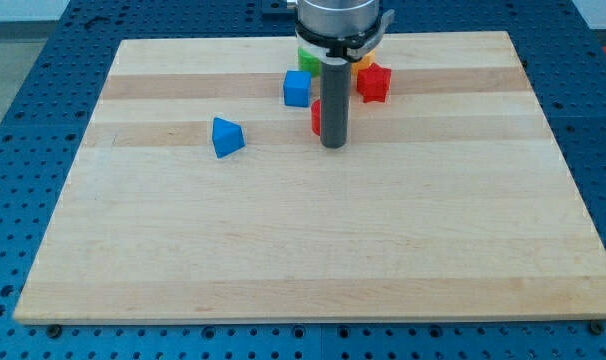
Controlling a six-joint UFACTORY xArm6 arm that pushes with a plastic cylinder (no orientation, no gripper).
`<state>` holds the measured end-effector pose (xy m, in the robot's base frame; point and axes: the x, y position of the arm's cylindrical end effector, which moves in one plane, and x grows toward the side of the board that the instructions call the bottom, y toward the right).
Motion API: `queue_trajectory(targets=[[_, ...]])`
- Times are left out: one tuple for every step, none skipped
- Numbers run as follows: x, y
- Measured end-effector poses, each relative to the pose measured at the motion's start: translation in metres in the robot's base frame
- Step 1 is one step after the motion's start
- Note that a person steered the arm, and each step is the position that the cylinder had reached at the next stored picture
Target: Slide the red circle to the yellow heart
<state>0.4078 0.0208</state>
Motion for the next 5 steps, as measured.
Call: queue_trajectory(targets=[[-0.007, 0.007], [0.026, 0.007], [0.032, 0.004], [0.032, -0.011], [0.008, -0.018]])
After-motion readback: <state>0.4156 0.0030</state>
